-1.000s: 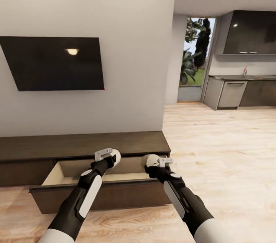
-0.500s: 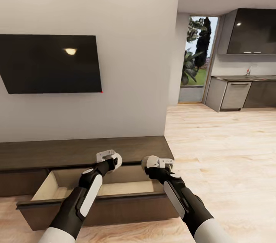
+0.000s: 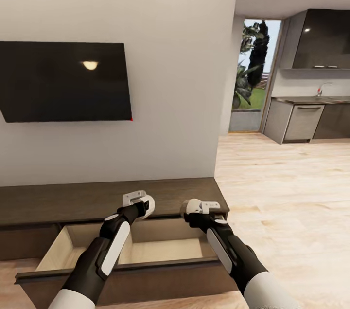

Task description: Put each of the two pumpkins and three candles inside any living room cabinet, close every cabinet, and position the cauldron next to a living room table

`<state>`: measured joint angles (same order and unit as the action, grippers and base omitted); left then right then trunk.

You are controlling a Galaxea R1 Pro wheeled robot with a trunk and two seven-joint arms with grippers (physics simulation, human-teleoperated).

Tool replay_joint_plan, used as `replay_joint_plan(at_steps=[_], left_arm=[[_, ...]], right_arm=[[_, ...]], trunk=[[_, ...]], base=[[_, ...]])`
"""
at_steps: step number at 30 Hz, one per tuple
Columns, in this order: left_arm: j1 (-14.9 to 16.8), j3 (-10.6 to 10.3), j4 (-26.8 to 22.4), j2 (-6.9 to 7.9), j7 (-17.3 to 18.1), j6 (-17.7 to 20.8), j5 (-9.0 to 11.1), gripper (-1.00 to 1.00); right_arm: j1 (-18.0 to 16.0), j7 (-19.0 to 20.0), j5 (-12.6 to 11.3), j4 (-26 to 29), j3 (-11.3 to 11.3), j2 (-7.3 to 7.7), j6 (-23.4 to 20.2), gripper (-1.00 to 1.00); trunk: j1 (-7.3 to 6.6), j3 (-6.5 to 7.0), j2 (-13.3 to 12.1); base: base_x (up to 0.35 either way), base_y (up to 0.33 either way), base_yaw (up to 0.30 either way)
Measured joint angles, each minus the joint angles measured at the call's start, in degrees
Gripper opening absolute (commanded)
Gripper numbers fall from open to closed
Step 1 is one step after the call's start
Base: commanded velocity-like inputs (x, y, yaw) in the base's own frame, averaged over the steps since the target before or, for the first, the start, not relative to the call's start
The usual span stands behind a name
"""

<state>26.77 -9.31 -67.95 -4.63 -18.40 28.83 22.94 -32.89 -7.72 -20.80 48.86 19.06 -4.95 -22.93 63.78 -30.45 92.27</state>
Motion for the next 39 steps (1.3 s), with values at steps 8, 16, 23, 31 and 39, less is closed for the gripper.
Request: replay_joint_plan(at_steps=[8, 16, 23, 31, 39], left_arm=[[0.0, -0.6, 0.0, -0.03, 0.7, 0.1, 0.6, -1.0], [3.8, -0.6, 5.0, -0.41, 0.1, 6.5, 1.3, -1.0], [8.0, -0.4, 13.2, -0.47, -0.1, 8.1, 5.7, -1.0], [9.8, -0.4, 17.6, -0.45, -0.1, 8.1, 6.5, -1.0], [9.8, -0.4, 17.1, -0.2, 0.0, 8.0, 10.1, -1.0]], right_arm=[[-3.7, -0.1, -0.2, -6.9, -0.1, -0.09, 0.1, -1.0], [-5.2, -0.1, -0.8, -10.2, -0.1, -1.85, 0.0, -1.0], [-7.2, 0.0, -0.7, -14.5, -0.2, -2.37, 0.1, -1.0], [-9.3, 0.0, -0.6, -18.9, -0.4, -2.55, 0.2, -1.0], [-12.4, 0.1, -4.8, -25.2, -0.4, -2.56, 1.0, -1.0]], trunk=[[0.0, 0.0, 0.0], [0.01, -0.01, 0.0], [0.0, 0.0, 0.0], [0.0, 0.0, 0.0], [-0.01, 0.0, 0.0]], base=[[0.002, 0.002, 0.0], [0.0, 0.0, 0.0], [0.0, 0.0, 0.0], [0.0, 0.0, 0.0], [0.04, 0.0, 0.0]])
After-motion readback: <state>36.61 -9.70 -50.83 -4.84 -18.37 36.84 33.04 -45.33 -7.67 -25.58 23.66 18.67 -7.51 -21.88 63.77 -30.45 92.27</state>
